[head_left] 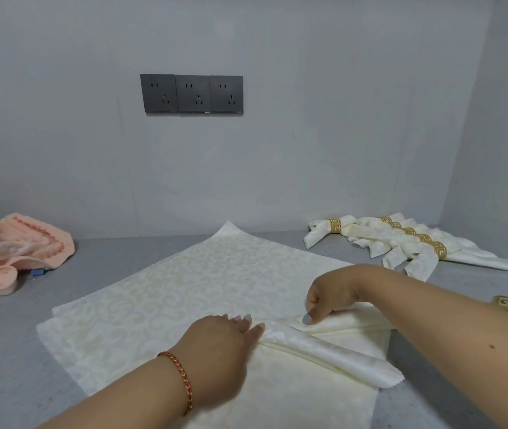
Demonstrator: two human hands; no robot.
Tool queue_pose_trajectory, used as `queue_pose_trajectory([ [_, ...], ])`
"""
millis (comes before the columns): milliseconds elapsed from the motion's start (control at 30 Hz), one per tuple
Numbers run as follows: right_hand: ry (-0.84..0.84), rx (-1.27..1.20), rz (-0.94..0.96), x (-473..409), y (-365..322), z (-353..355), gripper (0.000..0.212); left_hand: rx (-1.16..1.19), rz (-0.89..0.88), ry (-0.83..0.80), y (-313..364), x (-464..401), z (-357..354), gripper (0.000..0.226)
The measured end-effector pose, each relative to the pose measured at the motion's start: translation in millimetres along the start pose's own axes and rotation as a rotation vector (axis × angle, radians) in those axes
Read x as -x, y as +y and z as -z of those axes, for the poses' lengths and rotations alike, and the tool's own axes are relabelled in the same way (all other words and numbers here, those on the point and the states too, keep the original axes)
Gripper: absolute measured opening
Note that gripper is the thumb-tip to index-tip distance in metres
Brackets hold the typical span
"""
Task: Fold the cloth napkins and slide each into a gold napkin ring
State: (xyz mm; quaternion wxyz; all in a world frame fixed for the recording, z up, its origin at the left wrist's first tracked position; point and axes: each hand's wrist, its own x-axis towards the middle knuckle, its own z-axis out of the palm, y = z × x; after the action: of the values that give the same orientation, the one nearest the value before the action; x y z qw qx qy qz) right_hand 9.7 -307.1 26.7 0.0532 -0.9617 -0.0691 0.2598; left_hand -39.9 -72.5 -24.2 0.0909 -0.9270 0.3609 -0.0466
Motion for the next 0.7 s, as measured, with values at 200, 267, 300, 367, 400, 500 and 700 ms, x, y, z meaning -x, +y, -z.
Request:
queue_pose_trajectory([
  [200, 0.084, 0.072, 0.054, 1.4, -4.0, 3.5, 0.023, 0.001, 0.009, -0.029, -1.2, -2.3, 2.1, 0.064],
  [267, 0.112, 0.063, 0.081, 2.2, -4.4, 3.4, 0.019, -0.001, 0.011, -0.034, -0.8, -2.4, 2.4, 0.065],
  [300, 0.120, 0.062, 0.095, 3.5, -5.1, 4.0, 0.017, -0.001, 0.011, -0.038, -0.7, -2.2, 2.5, 0.065],
  [367, 0.114, 0.090, 0.115, 8.5, -7.6, 5.4, 0.015, -0.005, 0.014, -0.046, -0.9, -2.1, 2.3, 0.065],
  [400, 0.106, 0.112, 0.121, 10.8, -9.4, 6.0, 0.018, -0.007, 0.016, -0.050, -1.0, -1.8, 2.6, 0.065],
  [500, 0.094, 0.179, 0.123, 13.4, -14.0, 5.0, 0.029, -0.008, 0.025, -0.078, -0.9, -2.1, 5.6, 0.067],
  [700, -0.093, 0.255, 0.081, 25.9, -19.8, 21.9, 0.054, -0.062, 0.027, -0.159, -1.0, -5.3, 15.4, 0.064],
])
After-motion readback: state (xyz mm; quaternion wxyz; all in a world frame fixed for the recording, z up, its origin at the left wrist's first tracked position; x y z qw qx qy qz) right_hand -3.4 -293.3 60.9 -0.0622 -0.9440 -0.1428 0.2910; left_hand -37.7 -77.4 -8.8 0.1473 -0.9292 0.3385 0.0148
